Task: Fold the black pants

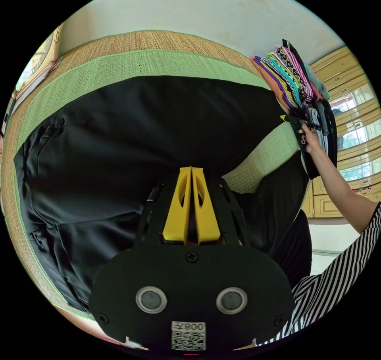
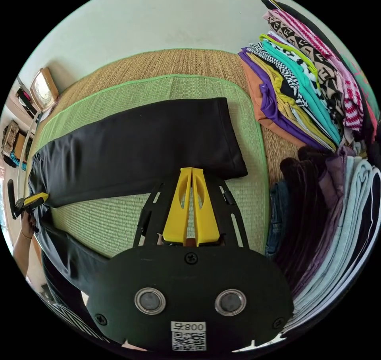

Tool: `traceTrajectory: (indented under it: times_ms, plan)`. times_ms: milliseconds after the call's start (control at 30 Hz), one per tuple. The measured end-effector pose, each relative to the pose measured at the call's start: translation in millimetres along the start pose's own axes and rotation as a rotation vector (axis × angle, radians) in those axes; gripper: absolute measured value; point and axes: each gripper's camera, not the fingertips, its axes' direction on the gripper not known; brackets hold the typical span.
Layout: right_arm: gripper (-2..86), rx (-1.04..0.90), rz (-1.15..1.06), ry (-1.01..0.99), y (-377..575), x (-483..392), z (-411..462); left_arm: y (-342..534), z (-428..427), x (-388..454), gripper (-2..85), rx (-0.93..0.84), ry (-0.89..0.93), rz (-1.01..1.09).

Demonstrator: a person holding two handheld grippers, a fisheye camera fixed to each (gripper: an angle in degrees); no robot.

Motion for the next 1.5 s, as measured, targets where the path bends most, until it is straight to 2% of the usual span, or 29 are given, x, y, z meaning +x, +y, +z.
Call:
traceTrajectory:
  times_ms: [133,200,267,333,400,533,600,733,800,900,967,1067,1167,1267,1367,1433,1500]
  plan:
    - [-0.2,-0.007,0.045,-0.010,3,-1,-9,6,-12,-5,0.0,0.017,0.035,-0.003]
    - [-0.1,-0.001,0.065,0.051,-2,-10,-17,17,-37,-12,0.0,0.099,0.020,-0.016]
    - [0.0,0.056,0.049,-0.008,-6,-26,-31,29,-57,-26,0.0,0.147,-0.026,-0.057]
    - [0.1,0.119,-0.034,-0.127,-12,-60,-47,44,-74,-47,0.1,0.181,-0.098,-0.126]
    - [0.3,0.159,-0.235,-0.263,-19,-133,-62,67,-91,-79,0.2,0.186,-0.132,-0.238]
    - [0.9,0.157,-0.551,-0.385,-31,-263,-68,109,-111,-111,0.6,0.216,-0.137,-0.366]
    - [2.4,0.174,-0.718,-0.329,-41,-345,-66,136,-122,-119,1.6,0.224,-0.139,-0.397]
    - [8.2,0.179,-0.849,-0.204,-68,-435,-55,171,-129,-123,2.6,0.192,-0.120,-0.387]
    - [8.6,0.121,-0.894,-0.122,-88,-472,-38,190,-127,-121,1.9,0.160,-0.149,-0.357]
    - [6.5,0.069,-0.944,-0.015,-100,-496,-19,204,-134,-120,0.7,0.167,-0.150,-0.331]
    - [1.3,0.065,-0.936,0.054,-107,-500,-18,209,-138,-119,0.4,0.156,-0.168,-0.302]
    - [0.1,0.050,-0.928,0.060,-122,-504,-20,223,-145,-117,0.1,0.164,-0.175,-0.270]
    - [-0.1,0.012,-0.839,0.174,-145,-503,-13,239,-152,-121,0.0,0.183,-0.145,-0.283]
    - [-0.2,0.026,-0.797,0.011,-153,-496,-31,251,-163,-124,0.0,0.219,-0.107,-0.308]
    - [-0.4,0.094,-0.879,-0.191,-137,-514,-58,262,-183,-126,0.1,0.316,-0.095,-0.310]
    - [-0.4,0.084,-0.933,-0.309,-126,-534,-61,265,-190,-132,0.1,0.322,-0.126,-0.341]
    - [-0.4,0.068,-1.003,-0.302,-111,-567,-51,272,-193,-140,0.1,0.283,-0.248,-0.403]
